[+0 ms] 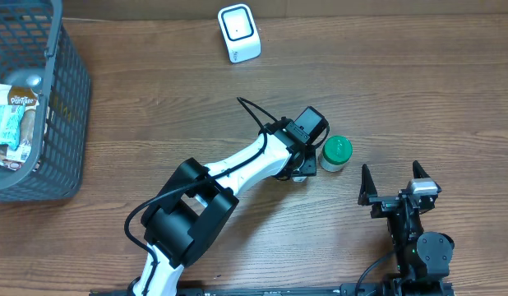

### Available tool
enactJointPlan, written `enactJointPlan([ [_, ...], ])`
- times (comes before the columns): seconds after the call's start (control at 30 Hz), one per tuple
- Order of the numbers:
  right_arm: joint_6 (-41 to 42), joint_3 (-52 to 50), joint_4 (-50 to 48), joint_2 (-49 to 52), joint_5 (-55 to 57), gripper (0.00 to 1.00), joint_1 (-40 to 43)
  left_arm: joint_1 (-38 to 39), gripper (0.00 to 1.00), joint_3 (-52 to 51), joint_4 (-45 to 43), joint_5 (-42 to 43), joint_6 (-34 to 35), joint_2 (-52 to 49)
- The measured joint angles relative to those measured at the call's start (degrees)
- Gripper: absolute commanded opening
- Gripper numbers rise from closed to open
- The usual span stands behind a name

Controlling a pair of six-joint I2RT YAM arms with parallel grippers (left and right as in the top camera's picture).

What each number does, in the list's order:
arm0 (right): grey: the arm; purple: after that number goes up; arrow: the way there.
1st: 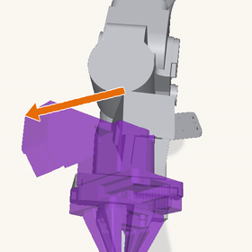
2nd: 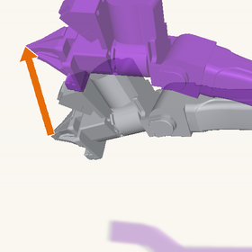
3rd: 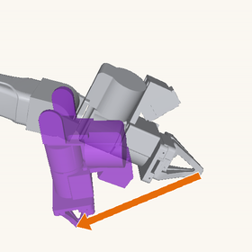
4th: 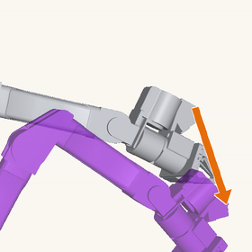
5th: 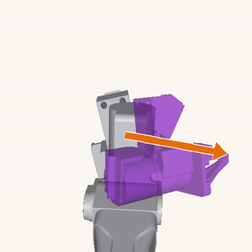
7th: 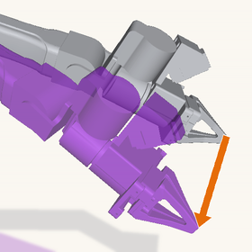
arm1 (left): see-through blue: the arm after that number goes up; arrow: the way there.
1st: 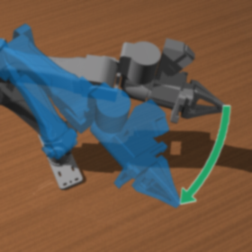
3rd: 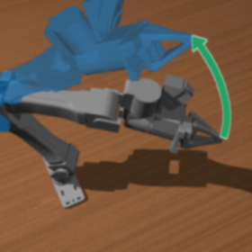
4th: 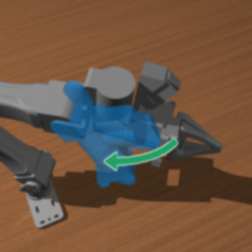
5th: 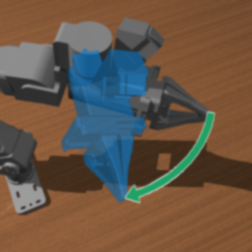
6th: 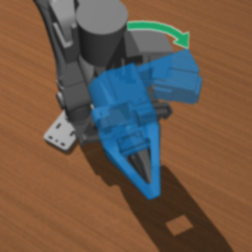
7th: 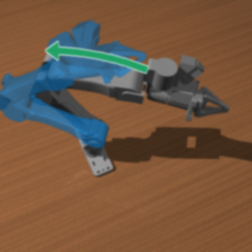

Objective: Scan the item barcode
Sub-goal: 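Lower the tissue pack beside the jar and release it, then move the left gripper over the basket and lower it inside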

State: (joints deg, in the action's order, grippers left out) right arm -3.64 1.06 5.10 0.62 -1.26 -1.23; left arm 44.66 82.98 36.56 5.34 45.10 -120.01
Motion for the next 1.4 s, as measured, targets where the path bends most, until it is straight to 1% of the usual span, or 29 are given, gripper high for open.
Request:
enactJointPlan([
  [0.1,0.0,0.0,0.0,0.0,0.0,1.0,0.0,0.0,0.72,0.2,-0.2,0.0,0.0,0.0],
  [0.23,0.0,0.0,0.0,0.0,0.0,1.0,0.0,0.0,0.83,0.5,0.1,-0.1,0.0,0.0],
  [0.3,0.0,0.0,0.0,0.0,0.0,1.0,0.0,0.0,0.89,1.0,1.4,-0.2,-0.4,0.0],
  [0.47,0.0,0.0,0.0,0.0,0.0,1.0,0.0,0.0,0.96,4.3,7.2,-3.0,-2.0,-0.1],
  [0.6,0.0,0.0,0.0,0.0,0.0,1.0,0.0,-0.3,0.97,13.1,13.7,-7.8,-4.9,-0.3],
  [0.8,0.0,0.0,0.0,0.0,0.0,1.0,0.0,-3.6,0.98,27.7,16.8,-11.0,-10.6,-0.3],
  [0.9,0.0,0.0,0.0,0.0,0.0,1.0,0.0,-6.8,1.0,34.1,19.3,-11.6,-12.8,-0.3],
  [0.97,0.0,0.0,0.0,0.0,0.0,1.0,0.0,-9.6,1.0,38.8,22.1,-11.7,-15.5,-0.3],
  [1.03,0.0,0.0,0.0,0.0,0.0,1.0,0.0,-12.7,1.0,43.6,24.9,-11.7,-19.6,-0.3],
  [1.17,0.0,0.0,0.0,0.0,0.0,1.0,0.0,-20.4,0.99,55.7,29.8,-12.5,-30.4,-0.4],
  [1.27,0.0,0.0,0.0,0.0,0.0,1.0,0.0,-26.2,1.0,65.2,29.8,-14.3,-35.4,-0.4],
  [1.4,0.0,0.0,0.0,0.0,0.0,1.0,0.0,-35.6,1.0,75.8,28.3,-15.8,-39.0,-0.3],
])
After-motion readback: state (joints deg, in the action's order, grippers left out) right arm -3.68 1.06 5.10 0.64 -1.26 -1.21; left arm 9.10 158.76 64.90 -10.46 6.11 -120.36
